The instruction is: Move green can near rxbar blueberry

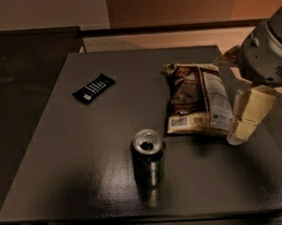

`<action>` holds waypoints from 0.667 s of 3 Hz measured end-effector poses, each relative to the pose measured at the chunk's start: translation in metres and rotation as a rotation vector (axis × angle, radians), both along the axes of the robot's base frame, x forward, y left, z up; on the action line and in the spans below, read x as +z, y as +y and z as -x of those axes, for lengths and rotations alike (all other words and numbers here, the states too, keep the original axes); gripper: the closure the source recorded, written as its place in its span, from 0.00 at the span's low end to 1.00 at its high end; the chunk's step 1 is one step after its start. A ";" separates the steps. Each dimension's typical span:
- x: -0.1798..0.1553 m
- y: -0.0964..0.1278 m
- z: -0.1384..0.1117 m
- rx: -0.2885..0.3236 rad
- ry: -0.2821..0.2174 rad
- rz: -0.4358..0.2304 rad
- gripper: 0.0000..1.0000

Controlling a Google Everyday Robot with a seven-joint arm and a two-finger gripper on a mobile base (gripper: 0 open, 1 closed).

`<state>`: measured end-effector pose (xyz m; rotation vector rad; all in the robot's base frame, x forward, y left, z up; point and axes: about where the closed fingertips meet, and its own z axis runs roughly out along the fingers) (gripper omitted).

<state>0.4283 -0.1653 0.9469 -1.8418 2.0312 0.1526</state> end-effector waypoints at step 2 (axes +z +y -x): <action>-0.037 0.053 0.023 0.168 0.054 -0.076 0.00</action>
Offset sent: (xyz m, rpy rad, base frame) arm -0.0373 0.0858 -0.0643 0.1298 0.1093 0.2752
